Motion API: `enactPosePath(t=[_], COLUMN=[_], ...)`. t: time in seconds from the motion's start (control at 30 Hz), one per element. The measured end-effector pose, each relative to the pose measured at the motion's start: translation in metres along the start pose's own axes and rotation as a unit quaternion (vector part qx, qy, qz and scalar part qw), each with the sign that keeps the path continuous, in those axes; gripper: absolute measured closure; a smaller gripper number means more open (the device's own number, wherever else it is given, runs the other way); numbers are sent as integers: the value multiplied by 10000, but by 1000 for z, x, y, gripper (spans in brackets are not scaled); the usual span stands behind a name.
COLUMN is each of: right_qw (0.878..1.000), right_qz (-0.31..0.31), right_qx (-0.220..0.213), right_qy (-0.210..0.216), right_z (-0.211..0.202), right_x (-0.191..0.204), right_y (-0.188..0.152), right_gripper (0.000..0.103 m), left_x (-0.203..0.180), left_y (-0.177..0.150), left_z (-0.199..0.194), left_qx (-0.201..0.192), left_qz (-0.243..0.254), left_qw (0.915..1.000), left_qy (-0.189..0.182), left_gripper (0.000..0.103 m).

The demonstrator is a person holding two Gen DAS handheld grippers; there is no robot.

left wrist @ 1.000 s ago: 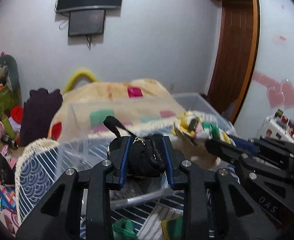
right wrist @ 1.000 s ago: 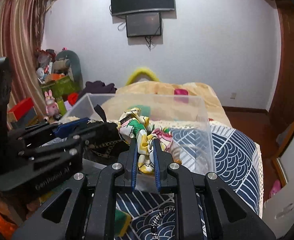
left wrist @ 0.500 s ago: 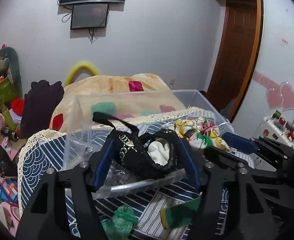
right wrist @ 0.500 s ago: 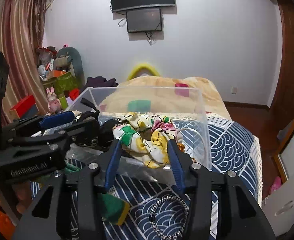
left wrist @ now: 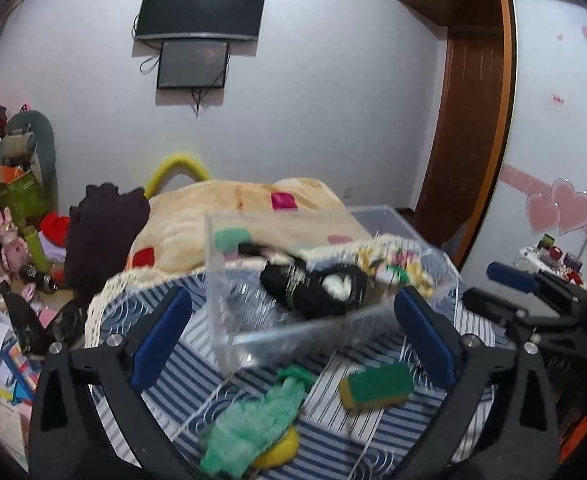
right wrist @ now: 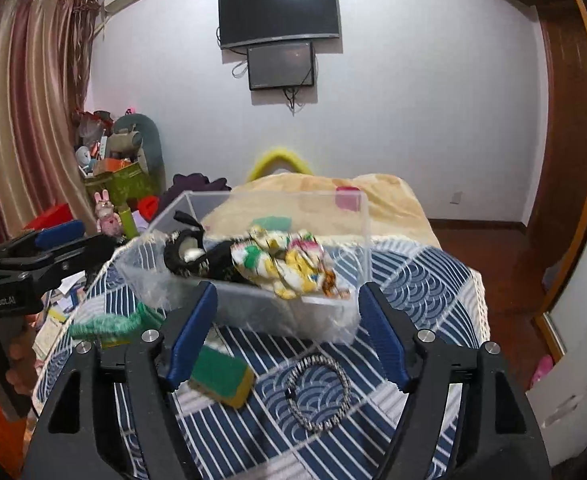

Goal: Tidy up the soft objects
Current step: 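Release the scarf and black bag into the clear box, then grasp the beaded bracelet with the right tool while the left tool grasps the yellow ball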

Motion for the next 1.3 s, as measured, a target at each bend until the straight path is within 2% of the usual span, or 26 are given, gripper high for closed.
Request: enactPosePath(t=[0.23,0.57,0.7,0.83,0.87,0.93,1.1,1.17,1.23,1.3], right_qw=[9983,9953,9945,9928,9922,9907,9912,9912,9911,9912], right_qz=[174,215,252,310,346,417,158,-67,-169,-128], right_qx=[533,929,998,1146,1190,1292,1311,1314,1303,1303], right_qy=[-151,-194,-196,-167,-151,-94,-92,-178,-227,-177], right_z=[8,11,16,21,23,27,27,27,25,24], right_x=[-15,-21,-24,-28,-29,-31,-21,-16,-15,-16], right_y=[-41,-69,-72,-79,-81,-85,-86,-87,-87,-85], right_gripper=[33,33,33,33,33,33,33,40,55,69], left_x=[12,20,24,22,20,16,8,7,7,7], left_y=[-51,-103,-122,-130,-130,-130,-130,-131,-133,-134], left_z=[0,-21,-16,-10,-9,-6,7,12,15,16], left_qx=[646,998,1312,1373,1359,1318,1390,1421,1434,1459], left_qz=[-82,-129,-331,-435,-438,-395,-222,-255,-213,-173], left_qw=[9978,9943,9906,9895,9897,9905,9899,9894,9892,9889], left_qy=[137,340,193,104,79,84,169,167,207,199], left_gripper=[0,0,0,1,3,19,34,45,59,60])
Point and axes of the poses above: each gripper's, at about its wrist camera, not at the fingertips, and z roughly the way its jaws point, x to its left, y to its top, the point moved 4 cm from there along z, roughly the way its jaws point, and after that the axes turned 7 degrees about -x, right-handed, at the moved point
